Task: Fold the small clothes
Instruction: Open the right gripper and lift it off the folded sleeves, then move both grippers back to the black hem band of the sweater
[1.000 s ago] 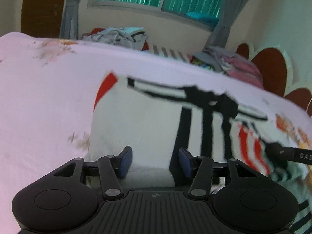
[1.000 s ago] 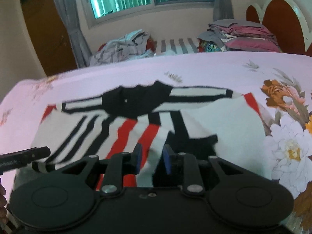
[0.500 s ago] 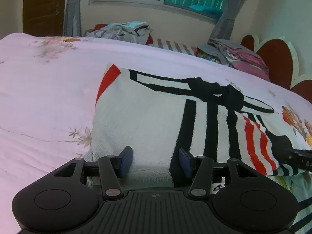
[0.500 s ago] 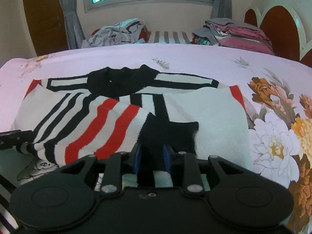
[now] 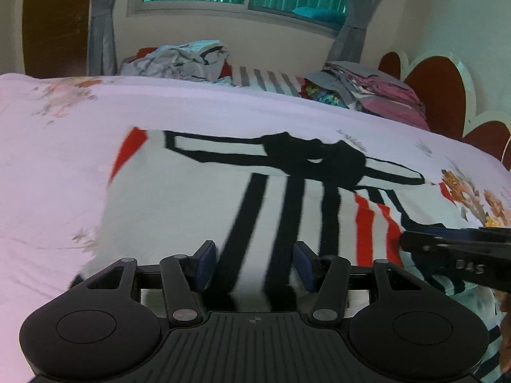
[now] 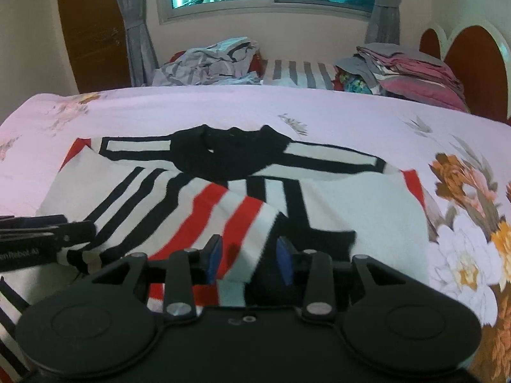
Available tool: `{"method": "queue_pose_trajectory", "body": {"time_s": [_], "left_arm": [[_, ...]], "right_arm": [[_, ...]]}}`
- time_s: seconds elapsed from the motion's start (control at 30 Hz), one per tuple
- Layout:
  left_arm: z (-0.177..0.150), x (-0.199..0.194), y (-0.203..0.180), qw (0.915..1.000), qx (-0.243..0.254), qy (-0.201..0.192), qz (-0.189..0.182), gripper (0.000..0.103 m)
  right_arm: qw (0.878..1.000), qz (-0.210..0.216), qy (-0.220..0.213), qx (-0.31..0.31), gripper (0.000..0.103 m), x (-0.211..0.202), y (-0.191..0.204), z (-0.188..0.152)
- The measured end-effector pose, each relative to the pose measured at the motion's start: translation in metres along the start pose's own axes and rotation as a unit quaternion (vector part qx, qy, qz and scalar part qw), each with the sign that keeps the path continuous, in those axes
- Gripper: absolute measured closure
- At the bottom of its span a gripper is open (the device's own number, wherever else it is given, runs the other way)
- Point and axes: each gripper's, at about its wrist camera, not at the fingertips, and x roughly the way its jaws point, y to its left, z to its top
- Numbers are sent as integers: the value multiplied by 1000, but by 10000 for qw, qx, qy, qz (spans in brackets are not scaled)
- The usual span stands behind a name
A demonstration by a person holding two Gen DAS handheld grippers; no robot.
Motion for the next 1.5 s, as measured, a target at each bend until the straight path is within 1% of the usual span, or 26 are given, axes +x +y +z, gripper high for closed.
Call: {"method": "queue_pose_trajectory", "body": {"time_s": [0.1, 0.17, 0.23, 0.37, 0.47, 0.57, 0.63, 0.8, 0.93, 1.07, 1.17, 1.23, 1.3, 1.43, 1.5], "left_arm": [[-4, 9, -7, 9998, 126, 126, 98, 49], [-7, 10, -9, 9996, 219, 126, 131, 48], [-6, 9, -10, 9995, 244, 141, 150, 48], [-4, 4, -12, 9994, 177, 189, 246, 48], [-6, -9, -16, 9997, 85, 155, 167, 48], [-12, -27, -26, 9997, 208, 85, 25, 48], [-19, -39, -33, 9995, 284, 86, -74, 48], [-38, -58, -40, 9994, 233, 182, -166, 48], [-56, -64, -43, 9988, 380, 309, -71, 48], [-73, -61, -34, 9976, 437, 536, 96, 48], [-83, -67, -25, 9969, 578, 524, 140, 48], [-87, -72, -17, 9965, 617, 549, 147, 48], [-90, -79, -7, 9965, 603, 565, 149, 47], [-100, -92, 10, 9967, 581, 556, 128, 47], [-104, -100, 14, 9964, 634, 551, 130, 47]], "right_arm": [[9999, -53, 128, -85, 66, 9, -1, -2], [9995, -161, 215, -190, 65, 14, -6, -8], [9994, -188, 181, -221, 64, 11, -15, -12], [9996, -203, 174, -83, 64, 1, -30, -15], [10000, 1, 40, 32, 64, -17, -33, -18], [9998, 212, -34, -1, 65, -34, -30, -25], [9993, 372, -16, -55, 67, -44, -25, -30], [9973, 710, 75, -159, 83, -57, -11, -46], [9949, 935, 204, -323, 83, -61, 7, -60], [9924, 1063, 419, -456, 82, -61, 23, -78], [9929, 909, 446, -624, 82, -68, 28, -90], [9937, 635, 420, -820, 82, -73, 26, -99], [9949, 360, 375, -863, 82, -79, 18, -106], [9981, -40, 400, -462, 82, -93, -3, -119], [9989, -84, 421, -175, 81, -101, -6, -124]]}}
